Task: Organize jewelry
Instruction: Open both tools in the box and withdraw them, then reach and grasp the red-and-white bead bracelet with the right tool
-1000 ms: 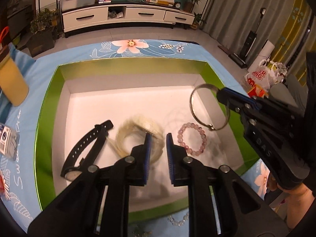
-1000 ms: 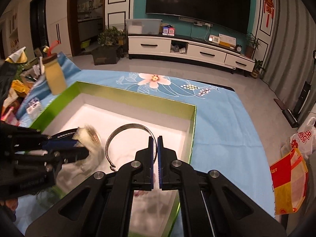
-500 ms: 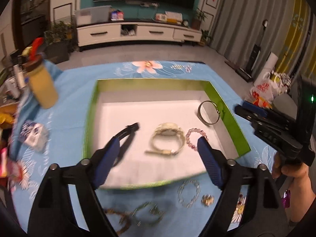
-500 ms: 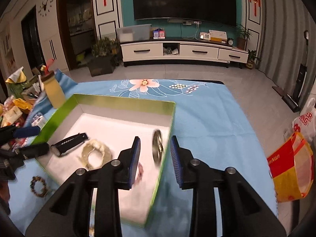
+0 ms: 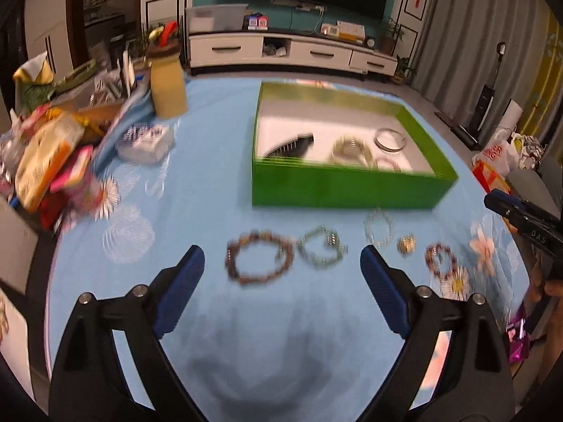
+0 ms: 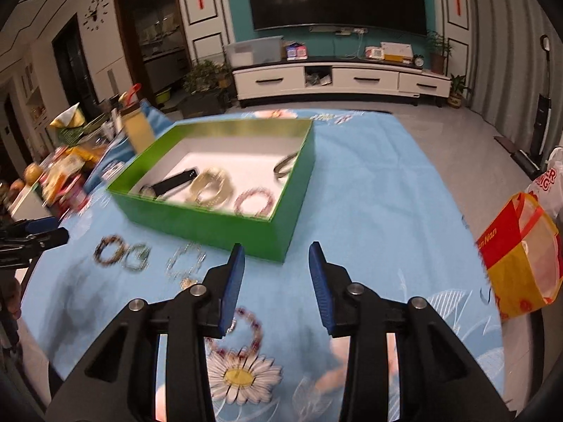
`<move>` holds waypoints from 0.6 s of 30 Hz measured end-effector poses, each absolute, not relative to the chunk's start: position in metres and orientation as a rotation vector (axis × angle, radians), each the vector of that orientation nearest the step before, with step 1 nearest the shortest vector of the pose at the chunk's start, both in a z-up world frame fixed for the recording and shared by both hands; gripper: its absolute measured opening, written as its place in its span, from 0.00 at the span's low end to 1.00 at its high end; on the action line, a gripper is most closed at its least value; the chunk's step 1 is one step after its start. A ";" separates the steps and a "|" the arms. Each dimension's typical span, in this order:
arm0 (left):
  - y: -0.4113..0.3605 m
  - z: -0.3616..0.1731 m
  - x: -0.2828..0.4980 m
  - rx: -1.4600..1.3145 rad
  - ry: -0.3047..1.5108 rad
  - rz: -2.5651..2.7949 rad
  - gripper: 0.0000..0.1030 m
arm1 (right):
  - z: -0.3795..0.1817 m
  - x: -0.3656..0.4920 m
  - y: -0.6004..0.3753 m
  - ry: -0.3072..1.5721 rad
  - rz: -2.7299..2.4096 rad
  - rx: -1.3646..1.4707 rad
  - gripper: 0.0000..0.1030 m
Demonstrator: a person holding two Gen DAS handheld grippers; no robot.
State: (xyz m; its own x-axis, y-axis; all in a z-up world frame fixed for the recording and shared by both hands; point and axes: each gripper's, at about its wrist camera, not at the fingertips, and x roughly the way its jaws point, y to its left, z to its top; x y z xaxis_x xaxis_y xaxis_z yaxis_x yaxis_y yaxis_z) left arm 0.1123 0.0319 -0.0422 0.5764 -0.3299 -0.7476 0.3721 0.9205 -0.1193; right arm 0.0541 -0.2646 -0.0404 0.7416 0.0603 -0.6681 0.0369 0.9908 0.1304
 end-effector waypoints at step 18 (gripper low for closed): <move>0.024 -0.076 0.053 -0.055 1.006 -0.525 0.89 | -0.087 0.003 -0.211 0.871 0.152 0.030 0.37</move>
State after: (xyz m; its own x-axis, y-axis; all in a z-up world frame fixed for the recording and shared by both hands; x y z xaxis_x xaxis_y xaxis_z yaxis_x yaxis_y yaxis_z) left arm 0.0530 0.0237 -0.0760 0.4224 -0.4437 -0.7904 0.3941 0.8752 -0.2807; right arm 0.0034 -0.2107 -0.0868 0.6340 0.1453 -0.7596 -0.1210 0.9887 0.0881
